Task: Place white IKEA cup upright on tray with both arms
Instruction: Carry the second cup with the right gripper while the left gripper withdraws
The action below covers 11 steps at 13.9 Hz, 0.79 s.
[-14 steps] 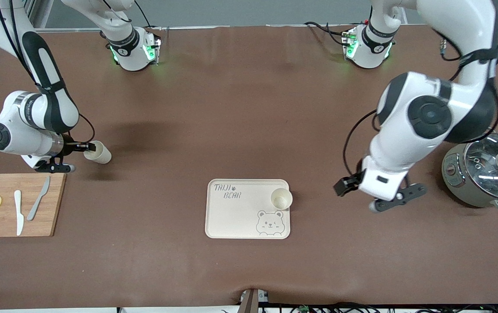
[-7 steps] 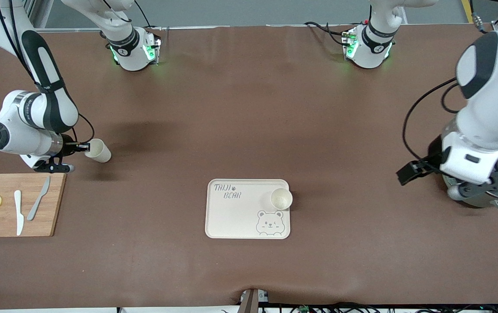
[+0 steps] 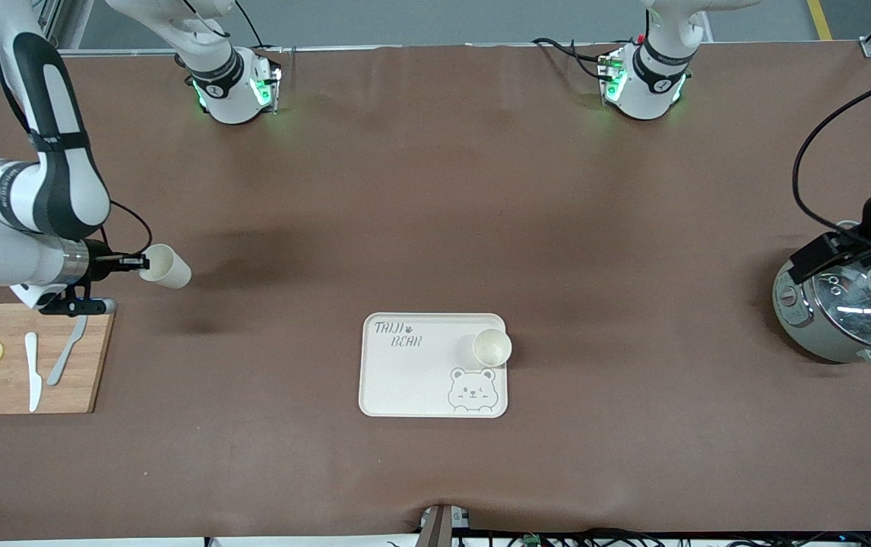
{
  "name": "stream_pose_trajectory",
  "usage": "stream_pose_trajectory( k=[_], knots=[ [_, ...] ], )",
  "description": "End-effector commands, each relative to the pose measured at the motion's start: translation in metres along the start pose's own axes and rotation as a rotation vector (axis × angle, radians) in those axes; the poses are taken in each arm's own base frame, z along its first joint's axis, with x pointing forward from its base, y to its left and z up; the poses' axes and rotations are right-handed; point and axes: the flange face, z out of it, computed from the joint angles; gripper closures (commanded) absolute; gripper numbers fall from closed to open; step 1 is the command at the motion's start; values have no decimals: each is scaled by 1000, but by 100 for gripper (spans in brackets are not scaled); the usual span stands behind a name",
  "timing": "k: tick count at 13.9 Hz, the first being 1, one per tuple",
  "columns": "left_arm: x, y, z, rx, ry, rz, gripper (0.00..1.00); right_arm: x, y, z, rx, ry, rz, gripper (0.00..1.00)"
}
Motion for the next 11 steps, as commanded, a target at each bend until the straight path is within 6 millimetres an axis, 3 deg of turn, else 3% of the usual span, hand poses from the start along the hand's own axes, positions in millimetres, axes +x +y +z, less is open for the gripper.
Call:
stream_pose_trajectory(
  k=[1,4,6,9,11],
  knots=[
    [-22,-9,-18,33,-28,40,0,31,-59,-24,9,32,84,100],
    [-39,-24,-42,37,-32,32,0,78,-144,-14,51,53,237,100],
    [-49,-30,-54,35,-37,59,0,100,-187,2,142,11,402,100],
    [-59,-35,-59,35,-37,59,0,109,-271,23,170,-7,555,100],
    [-65,-35,-61,36,-39,60,0,116,-311,36,189,-16,650,100]
  ],
)
